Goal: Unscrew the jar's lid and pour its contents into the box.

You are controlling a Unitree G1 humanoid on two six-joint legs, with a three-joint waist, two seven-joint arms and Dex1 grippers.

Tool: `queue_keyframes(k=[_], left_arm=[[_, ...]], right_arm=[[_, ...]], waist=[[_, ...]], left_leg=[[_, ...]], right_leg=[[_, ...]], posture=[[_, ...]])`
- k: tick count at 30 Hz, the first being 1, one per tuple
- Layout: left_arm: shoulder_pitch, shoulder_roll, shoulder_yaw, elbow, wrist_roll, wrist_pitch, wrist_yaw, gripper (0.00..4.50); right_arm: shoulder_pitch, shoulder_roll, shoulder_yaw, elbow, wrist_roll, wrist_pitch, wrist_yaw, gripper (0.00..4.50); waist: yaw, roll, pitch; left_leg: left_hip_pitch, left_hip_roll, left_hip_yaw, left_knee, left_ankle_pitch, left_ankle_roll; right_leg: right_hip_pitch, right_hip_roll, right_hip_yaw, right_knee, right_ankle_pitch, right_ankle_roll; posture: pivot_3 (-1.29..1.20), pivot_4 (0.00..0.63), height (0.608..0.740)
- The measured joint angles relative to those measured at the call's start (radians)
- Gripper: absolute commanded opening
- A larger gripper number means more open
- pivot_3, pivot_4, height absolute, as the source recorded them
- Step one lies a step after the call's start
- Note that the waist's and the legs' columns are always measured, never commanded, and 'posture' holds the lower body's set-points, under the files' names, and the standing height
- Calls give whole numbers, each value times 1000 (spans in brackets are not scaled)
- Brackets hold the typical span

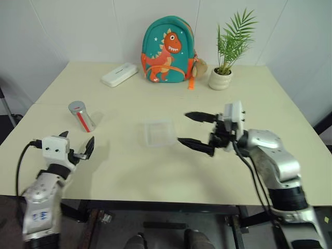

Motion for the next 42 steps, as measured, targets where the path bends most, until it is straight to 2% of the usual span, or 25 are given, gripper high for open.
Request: queue_keyframes(k=[7, 14, 27, 33, 42], left_arm=[[-132, -70, -32, 69, 128, -28, 238, 4484], [-260, -94, -16, 233, 139, -48, 388, 4484], [-444, -45, -44, 567, 157, -186, 437, 4484], [-519, 17, -52, 697, 171, -222, 478, 4484], [-634, 63, -74, 974, 169, -319, 454, 4484]], right_arm=[[-28, 38, 20, 75, -55, -46, -22, 4500], [-6, 46, 18, 63, -84, -43, -71, 4500], [24, 91, 8, -15, -53, 8, -159, 4500], [22, 97, 9, -20, -44, 20, -163, 4500], [22, 106, 9, -31, -30, 30, -167, 4500]], waist=[[0, 0, 0], [-2, 0, 0], [-3, 0, 0], [-2, 0, 0], [-3, 0, 0]], left_leg=[[-1, -1, 0, -1, -1, -1], [-1, 0, 0, -2, -2, -2], [-1, 0, 0, -2, -2, -2], [-1, 0, 0, -2, -2, -2], [-2, 0, 0, -2, -2, -3]], right_leg=[[0, 0, 0, -2, 1, 1], [-2, 1, 0, 0, 0, 1], [-2, 1, 0, -1, 1, 1], [-2, 1, 0, -1, 1, 2], [-2, 1, -1, -2, 1, 2]], posture=[[0, 150, 740], [0, 150, 740], [0, 150, 740], [0, 150, 740], [0, 150, 740]])
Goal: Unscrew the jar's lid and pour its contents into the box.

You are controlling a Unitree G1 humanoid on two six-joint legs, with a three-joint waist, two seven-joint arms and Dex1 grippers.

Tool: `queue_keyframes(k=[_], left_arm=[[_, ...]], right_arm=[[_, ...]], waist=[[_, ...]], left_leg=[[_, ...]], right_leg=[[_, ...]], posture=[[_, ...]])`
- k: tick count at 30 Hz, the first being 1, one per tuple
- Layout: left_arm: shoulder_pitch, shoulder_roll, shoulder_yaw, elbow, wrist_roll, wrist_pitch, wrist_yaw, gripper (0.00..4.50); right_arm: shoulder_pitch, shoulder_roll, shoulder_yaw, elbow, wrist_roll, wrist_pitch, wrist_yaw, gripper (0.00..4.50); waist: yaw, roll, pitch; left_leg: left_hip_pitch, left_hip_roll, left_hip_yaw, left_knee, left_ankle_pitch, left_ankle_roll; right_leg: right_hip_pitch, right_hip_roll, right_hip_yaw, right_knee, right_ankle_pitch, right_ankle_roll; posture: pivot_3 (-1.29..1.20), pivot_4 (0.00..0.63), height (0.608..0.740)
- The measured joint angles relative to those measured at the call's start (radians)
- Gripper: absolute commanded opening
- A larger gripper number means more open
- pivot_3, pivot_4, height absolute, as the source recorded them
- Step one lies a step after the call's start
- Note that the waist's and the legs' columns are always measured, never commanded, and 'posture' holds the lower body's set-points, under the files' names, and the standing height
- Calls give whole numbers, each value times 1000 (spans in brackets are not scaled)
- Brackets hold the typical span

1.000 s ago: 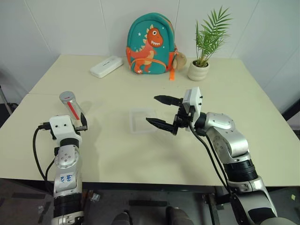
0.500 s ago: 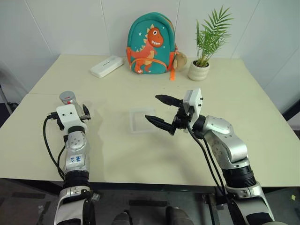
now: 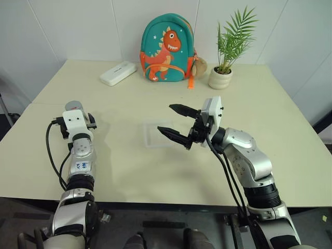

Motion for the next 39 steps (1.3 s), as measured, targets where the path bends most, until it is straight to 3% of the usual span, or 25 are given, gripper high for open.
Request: queue_keyframes(k=[6, 10, 15, 19, 23, 27, 32, 39], left_arm=[[-75, 37, -8, 123, 0, -50, -4, 4484], [-110, 48, -5, 186, -16, -71, -16, 3654], [-113, 47, 2, 228, -50, -80, -45, 2069], [-116, 48, 7, 232, -78, -77, -84, 1971], [-112, 51, -8, 205, -97, -75, -225, 1971], [-58, 71, -65, -37, -192, 14, -567, 1971], [130, 198, -215, -562, -326, 314, -989, 1971], [212, 258, -308, -837, -385, 477, -1193, 1971]], right_arm=[[0, 2, 0, -17, 2, 1, -3, 4500], [9, 3, 1, -21, 2, 1, -6, 4500], [17, 3, 3, -25, 1, 5, -11, 4500], [17, 2, 3, -27, 1, 14, -11, 4500], [17, -3, 2, -27, -1, 18, -11, 4500], [15, -15, 5, -35, -10, 23, -17, 4500], [-12, -47, 0, -50, -19, 81, -55, 4500], [-105, -15, -2, -86, 34, 241, -135, 4500]], waist=[[0, 0, 0], [0, 0, 0], [-1, 0, 0], [0, 0, 0], [0, 0, 0], [0, 0, 0], [-14, 1, 1], [-8, 2, 1]], left_leg=[[0, 0, 0, 0, 0, -1], [0, 0, 0, 0, -1, -1], [0, 0, 0, 0, -1, -1], [0, 0, 0, 0, -1, -1], [-1, 0, 0, 0, -1, -1], [-4, 0, 0, 0, -1, -1], [-6, 4, 1, -1, -3, -1], [-5, 11, 0, 1, -3, -3]], right_leg=[[0, 0, 0, 0, 0, 0], [0, 0, 0, -1, 0, 0], [0, 0, 0, -1, 0, 1], [0, 0, 0, 0, 0, 0], [0, 0, 0, -1, 0, 0], [-3, 0, 0, -1, 0, 0], [-5, 3, 1, 1, -1, -1], [-8, 11, 1, 5, -4, -9]], posture=[[0, 150, 740], [0, 150, 740], [0, 150, 740], [0, 150, 740], [0, 150, 740], [0, 150, 740], [0, 150, 740], [0, 150, 740]])
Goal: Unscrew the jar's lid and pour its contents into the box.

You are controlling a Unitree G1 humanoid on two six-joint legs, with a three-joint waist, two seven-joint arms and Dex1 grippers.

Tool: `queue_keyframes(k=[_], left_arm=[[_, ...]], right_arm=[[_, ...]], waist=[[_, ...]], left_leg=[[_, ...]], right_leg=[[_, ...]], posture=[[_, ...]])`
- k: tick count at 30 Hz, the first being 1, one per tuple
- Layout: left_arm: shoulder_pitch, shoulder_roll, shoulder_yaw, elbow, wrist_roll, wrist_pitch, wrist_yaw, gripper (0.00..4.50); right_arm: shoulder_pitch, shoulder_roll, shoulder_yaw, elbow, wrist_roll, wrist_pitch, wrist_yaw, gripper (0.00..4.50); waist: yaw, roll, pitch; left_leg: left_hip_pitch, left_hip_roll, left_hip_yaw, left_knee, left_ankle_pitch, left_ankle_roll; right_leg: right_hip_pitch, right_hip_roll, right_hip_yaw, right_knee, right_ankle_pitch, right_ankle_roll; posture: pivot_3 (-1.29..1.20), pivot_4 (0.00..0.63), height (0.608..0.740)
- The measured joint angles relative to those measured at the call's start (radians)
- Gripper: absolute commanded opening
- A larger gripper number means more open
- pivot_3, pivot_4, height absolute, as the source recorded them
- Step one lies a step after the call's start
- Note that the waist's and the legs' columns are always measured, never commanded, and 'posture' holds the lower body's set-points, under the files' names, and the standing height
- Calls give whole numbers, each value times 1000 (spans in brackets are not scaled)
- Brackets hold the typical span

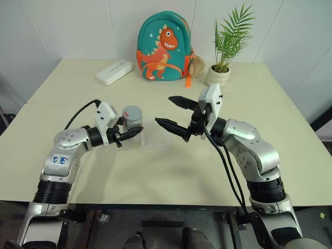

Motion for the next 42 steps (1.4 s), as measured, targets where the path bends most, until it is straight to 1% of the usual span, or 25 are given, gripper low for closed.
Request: queue_keyframes(k=[5, 9, 16, 29, 32, 36, 42], left_arm=[[-1, -44, -17, -25, -11, 15, -4, 1971], [-1, -71, -23, -25, -11, 16, -3, 1971], [-3, -107, -23, -26, -17, 48, 5, 1971], [-8, -129, -21, -28, -21, 78, 26, 1971], [-8, -129, -18, -31, -22, 80, 27, 1971], [-8, -128, -3, -35, -24, 82, 31, 1971], [-7, -124, 3, -39, -26, 102, 32, 1971]], right_arm=[[-23, 39, 17, -16, 45, 118, -34, 4500], [-23, 43, 45, -18, 61, 168, -36, 4500], [-34, 79, 47, -6, 27, 167, -94, 4500], [-30, 88, 62, 3, -13, 147, -100, 4500], [-27, 89, 75, 17, -22, 142, -99, 3832], [-27, 89, 93, 33, -56, 120, -93, 2577], [-28, 116, 82, 64, -51, 105, -82, 2563]], waist=[[0, 0, 0], [3, 0, 0], [5, 0, 0], [4, 0, 0], [4, 0, 0], [5, 0, 0], [4, 0, 0]], left_leg=[[0, 0, 0, 0, 0, 0], [-1, 0, 0, 0, 0, 0], [-7, 0, 0, 2, 0, 0], [-7, 0, 0, 2, 0, 0], [-7, 0, 0, 2, 1, 0], [-7, 0, 0, 2, 1, 0], [-7, 0, 0, 2, 1, 0]], right_leg=[[0, 0, 0, 1, 0, 0], [-1, 0, 0, 1, 0, 0], [-10, 0, 0, 7, 0, 0], [-10, 0, 0, 7, 0, -1], [-10, 0, 0, 7, 0, -1], [-10, 0, 0, 7, 0, -1], [-10, 0, 0, 8, 0, -1]], posture=[[0, 150, 740], [0, 150, 740], [0, 150, 740], [0, 150, 740], [0, 150, 740], [0, 150, 740], [0, 150, 740]])
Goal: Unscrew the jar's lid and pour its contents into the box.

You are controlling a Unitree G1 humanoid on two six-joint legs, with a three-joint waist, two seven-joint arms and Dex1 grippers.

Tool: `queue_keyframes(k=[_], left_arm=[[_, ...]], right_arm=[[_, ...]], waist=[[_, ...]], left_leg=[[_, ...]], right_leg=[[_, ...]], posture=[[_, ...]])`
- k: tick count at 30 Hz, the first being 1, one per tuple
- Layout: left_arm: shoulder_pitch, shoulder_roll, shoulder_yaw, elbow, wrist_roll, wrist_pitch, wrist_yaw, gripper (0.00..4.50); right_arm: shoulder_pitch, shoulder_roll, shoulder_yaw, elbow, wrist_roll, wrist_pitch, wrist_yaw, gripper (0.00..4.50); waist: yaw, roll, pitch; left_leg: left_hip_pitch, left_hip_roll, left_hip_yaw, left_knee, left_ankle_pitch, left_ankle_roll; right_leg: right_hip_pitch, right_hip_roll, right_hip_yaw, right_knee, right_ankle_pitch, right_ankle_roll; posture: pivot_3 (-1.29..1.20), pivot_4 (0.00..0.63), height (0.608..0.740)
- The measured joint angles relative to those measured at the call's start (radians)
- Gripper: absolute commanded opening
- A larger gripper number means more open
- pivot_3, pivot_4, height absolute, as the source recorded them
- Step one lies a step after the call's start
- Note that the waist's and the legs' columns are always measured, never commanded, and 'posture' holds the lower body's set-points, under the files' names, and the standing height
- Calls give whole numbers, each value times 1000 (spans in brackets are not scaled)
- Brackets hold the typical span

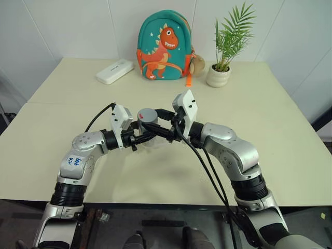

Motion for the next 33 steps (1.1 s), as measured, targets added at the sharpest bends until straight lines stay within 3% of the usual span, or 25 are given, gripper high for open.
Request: queue_keyframes(k=[7, 16, 29, 33], left_arm=[[6, 20, 6, -27, -43, 21, -66, 1971], [-2, 64, -57, -20, -147, 28, -429, 1971], [-17, 37, -59, 19, -146, -10, -463, 1971], [-26, 37, -65, 30, -125, -26, -461, 1971]], right_arm=[[0, -34, -34, 1, 58, 17, 86, 2563], [-91, -210, 3, 82, 159, 39, 561, 2563], [-103, -195, -6, 110, 156, 36, 595, 2563], [-108, -160, -10, 111, 170, 46, 564, 3804]], waist=[[1, 0, 0], [-6, 0, 0], [-5, 0, 0], [-3, 0, 0]], left_leg=[[0, 0, 0, 0, 0, 0], [1, 0, 0, 1, 0, 0], [1, 0, 0, 1, 0, 0], [1, 0, 0, 2, 0, 0]], right_leg=[[0, 0, 0, 0, 0, 0], [0, 1, 0, 1, 0, -1], [0, 1, 0, 2, 0, -1], [0, 1, 0, 3, 0, -1]], posture=[[0, 150, 740], [0, 150, 740], [0, 150, 740], [0, 150, 740]])
